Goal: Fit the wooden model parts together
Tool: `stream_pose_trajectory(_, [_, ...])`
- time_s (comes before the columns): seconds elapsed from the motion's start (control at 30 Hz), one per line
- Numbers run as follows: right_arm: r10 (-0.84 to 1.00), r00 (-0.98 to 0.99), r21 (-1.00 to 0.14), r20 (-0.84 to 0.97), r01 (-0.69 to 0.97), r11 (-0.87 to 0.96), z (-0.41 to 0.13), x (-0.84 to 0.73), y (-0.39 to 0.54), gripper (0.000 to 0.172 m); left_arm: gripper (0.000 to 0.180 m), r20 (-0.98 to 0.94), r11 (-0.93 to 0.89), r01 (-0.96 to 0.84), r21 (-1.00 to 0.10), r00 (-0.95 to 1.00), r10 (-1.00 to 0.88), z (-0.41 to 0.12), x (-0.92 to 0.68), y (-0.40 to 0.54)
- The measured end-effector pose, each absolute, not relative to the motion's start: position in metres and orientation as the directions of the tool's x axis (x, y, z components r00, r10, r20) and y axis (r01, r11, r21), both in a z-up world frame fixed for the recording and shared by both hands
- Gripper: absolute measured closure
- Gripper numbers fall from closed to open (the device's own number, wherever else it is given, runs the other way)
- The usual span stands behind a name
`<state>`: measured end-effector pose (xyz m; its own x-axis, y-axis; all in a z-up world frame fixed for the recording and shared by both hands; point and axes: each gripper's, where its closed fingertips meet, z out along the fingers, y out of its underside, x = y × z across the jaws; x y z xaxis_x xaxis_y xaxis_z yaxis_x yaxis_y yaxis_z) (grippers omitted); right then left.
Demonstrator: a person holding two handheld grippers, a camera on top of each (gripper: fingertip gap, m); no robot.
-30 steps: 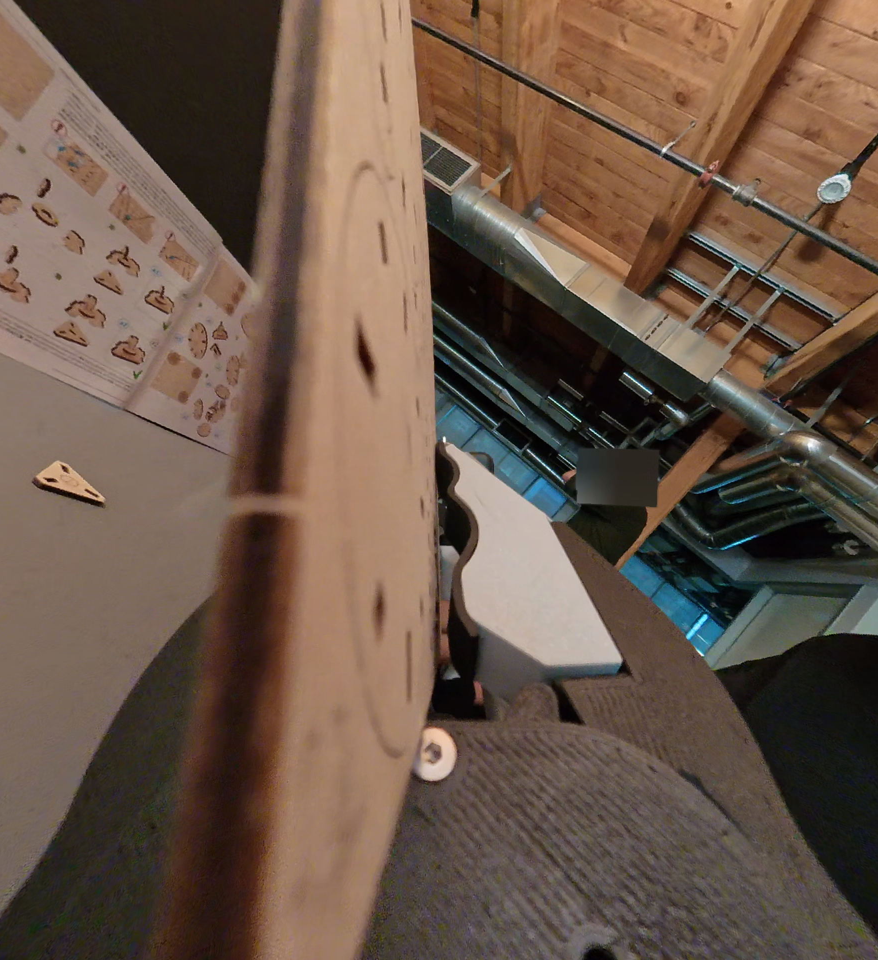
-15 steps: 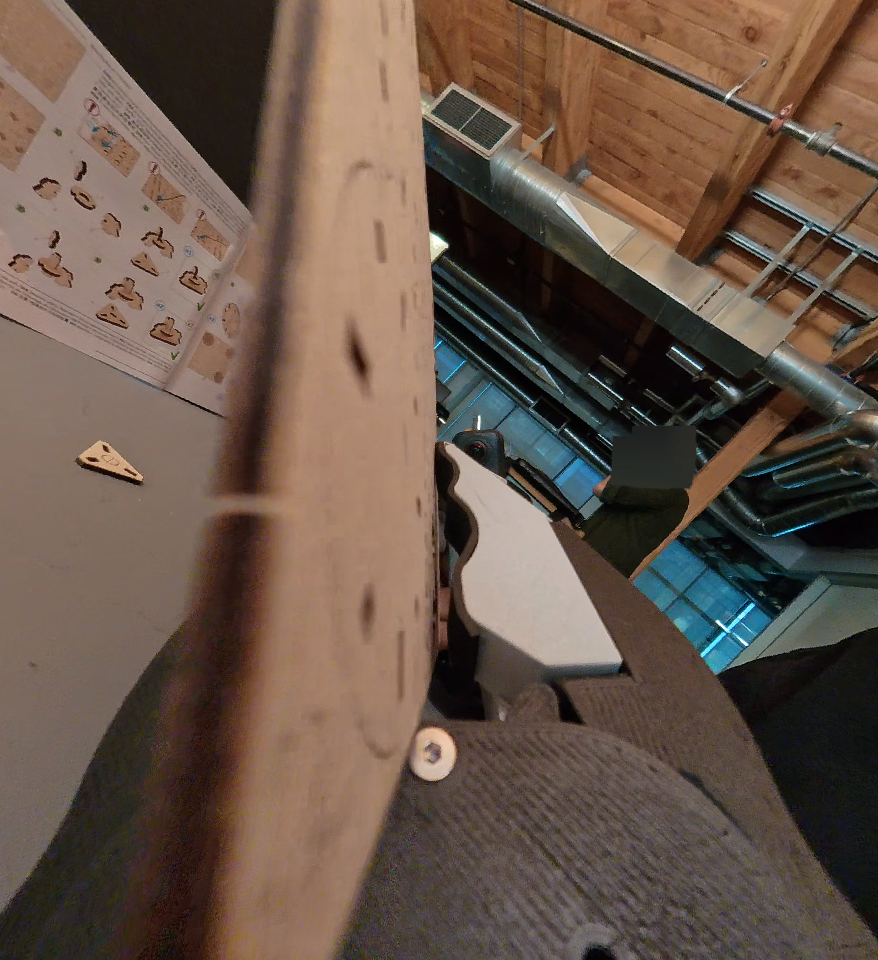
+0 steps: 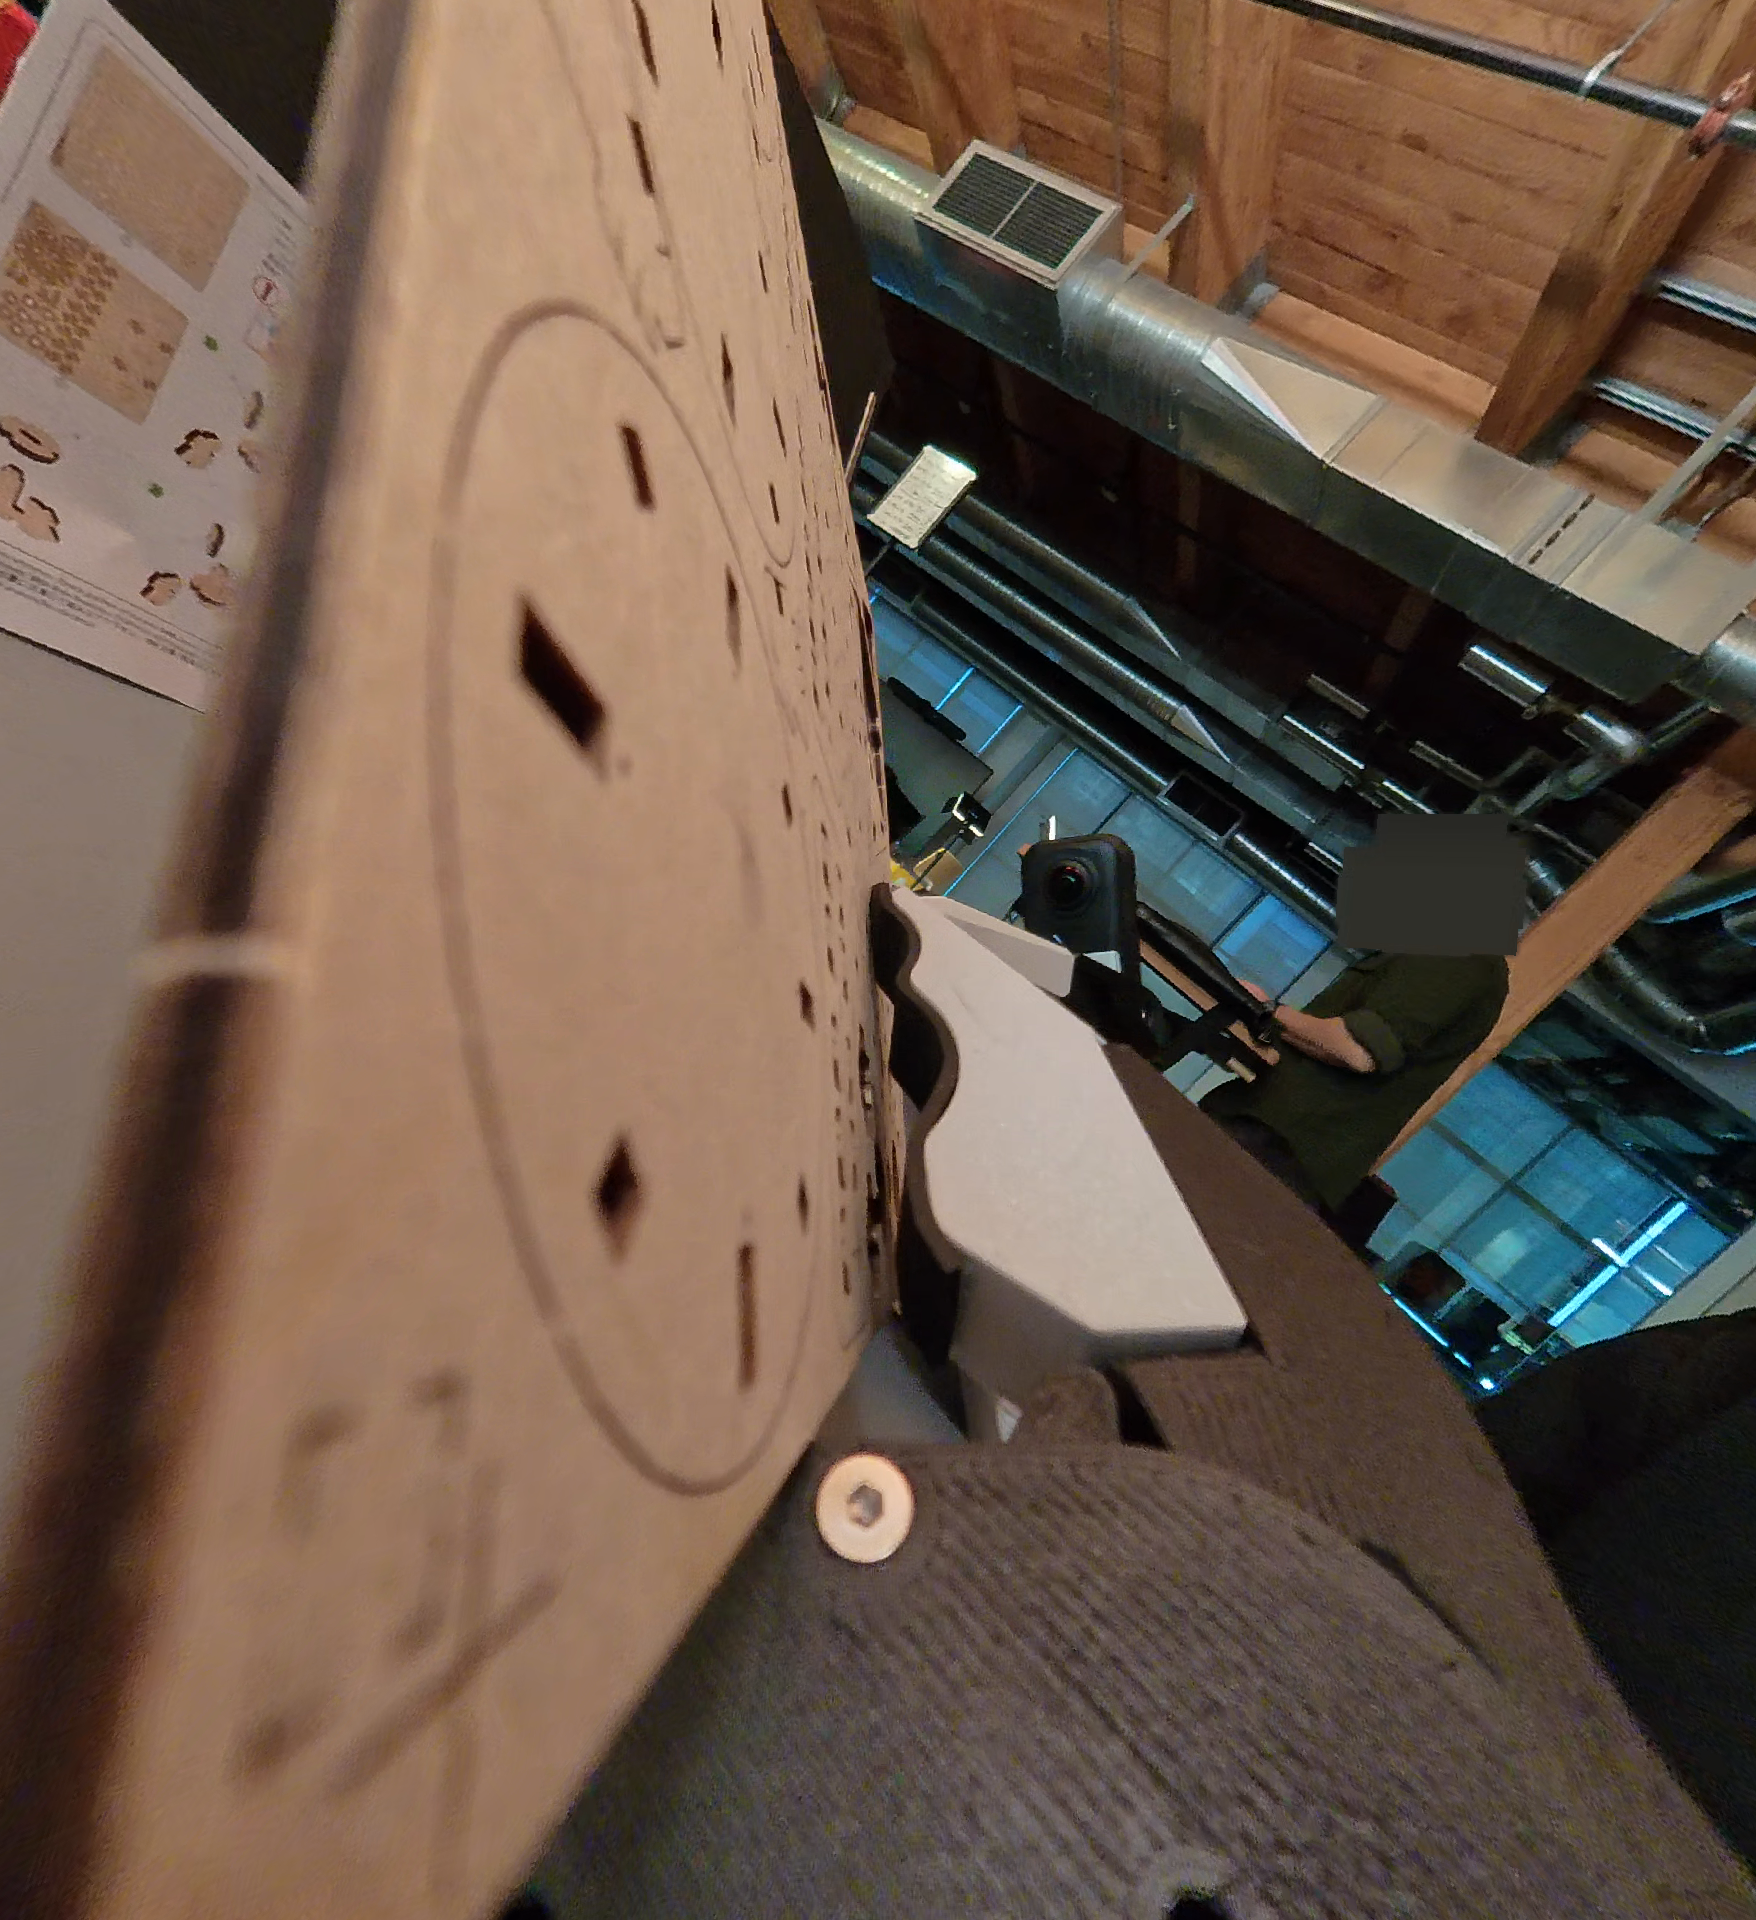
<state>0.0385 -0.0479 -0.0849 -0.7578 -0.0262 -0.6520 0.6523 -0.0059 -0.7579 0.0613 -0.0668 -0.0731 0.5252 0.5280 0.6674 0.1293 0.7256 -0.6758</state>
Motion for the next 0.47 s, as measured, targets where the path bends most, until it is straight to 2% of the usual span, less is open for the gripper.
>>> stream_pose_trajectory(0.03, [0.032, -0.788, -0.789, -0.614, 0.615, 0.004, -0.091, 0.035, -0.048, 0.168, 0.180, 0.657, 0.713, 0.133, -0.689, 0.531, 0.535, -0.072, 0.062, -0.063])
stream_pose_trajectory(0.1, [0.068, -0.805, -0.807, -0.589, 0.590, 0.004, -0.092, 0.032, -0.047, 0.167, 0.180, 0.575, 0.627, 0.090, -0.774, 0.515, 0.636, -0.070, 0.063, -0.057])
stream_pose_trajectory(0.13, [0.046, -0.791, -0.792, -0.610, 0.611, -0.001, -0.089, 0.034, -0.046, 0.167, 0.180, 0.574, 0.631, 0.081, -0.772, 0.517, 0.635, -0.069, 0.063, -0.058])
stream_pose_trajectory(0.23, [0.052, -0.794, -0.795, -0.606, 0.607, 0.005, -0.091, 0.034, -0.050, 0.167, 0.177, 0.668, 0.731, 0.138, -0.669, 0.542, 0.509, -0.071, 0.061, -0.065])
stream_pose_trajectory(0.37, [0.049, -0.819, -0.819, -0.572, 0.574, 0.016, -0.091, 0.033, -0.050, 0.165, 0.180, 0.644, 0.702, 0.123, -0.701, 0.531, 0.550, -0.070, 0.061, -0.064])
stream_pose_trajectory(0.47, [0.027, -0.819, -0.819, -0.573, 0.573, 0.014, -0.091, 0.031, -0.046, 0.155, 0.180, 0.661, 0.724, 0.127, -0.678, 0.536, 0.525, -0.071, 0.062, -0.067])
